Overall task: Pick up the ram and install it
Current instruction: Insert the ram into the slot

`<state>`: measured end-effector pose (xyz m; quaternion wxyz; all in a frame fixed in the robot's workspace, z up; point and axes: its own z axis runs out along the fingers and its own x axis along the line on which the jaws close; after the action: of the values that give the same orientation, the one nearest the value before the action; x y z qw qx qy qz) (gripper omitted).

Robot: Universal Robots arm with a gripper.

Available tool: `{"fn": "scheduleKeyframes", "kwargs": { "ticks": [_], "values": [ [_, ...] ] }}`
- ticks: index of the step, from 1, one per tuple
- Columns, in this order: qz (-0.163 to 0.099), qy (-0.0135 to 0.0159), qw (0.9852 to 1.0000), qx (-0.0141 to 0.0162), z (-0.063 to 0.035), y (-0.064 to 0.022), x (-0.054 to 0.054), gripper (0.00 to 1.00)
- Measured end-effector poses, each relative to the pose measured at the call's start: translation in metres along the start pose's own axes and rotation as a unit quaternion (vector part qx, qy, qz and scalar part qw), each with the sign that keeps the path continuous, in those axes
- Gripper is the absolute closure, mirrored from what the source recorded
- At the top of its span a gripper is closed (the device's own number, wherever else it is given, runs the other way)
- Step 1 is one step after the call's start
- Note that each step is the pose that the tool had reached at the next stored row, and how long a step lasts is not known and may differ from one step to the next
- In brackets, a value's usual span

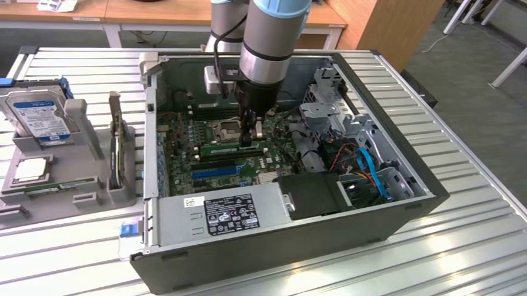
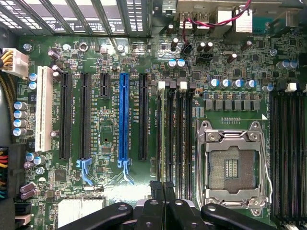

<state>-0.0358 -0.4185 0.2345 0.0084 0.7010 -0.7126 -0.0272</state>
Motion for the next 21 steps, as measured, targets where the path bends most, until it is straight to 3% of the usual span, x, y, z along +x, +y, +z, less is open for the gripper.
{"fn": "scheduleKeyframes", "kwargs": {
  "ticks": [21],
  "values": [
    [0.0, 0.0, 1.0, 0.0, 0.0006, 0.0004, -0.0004, 0.89]
  ]
}}
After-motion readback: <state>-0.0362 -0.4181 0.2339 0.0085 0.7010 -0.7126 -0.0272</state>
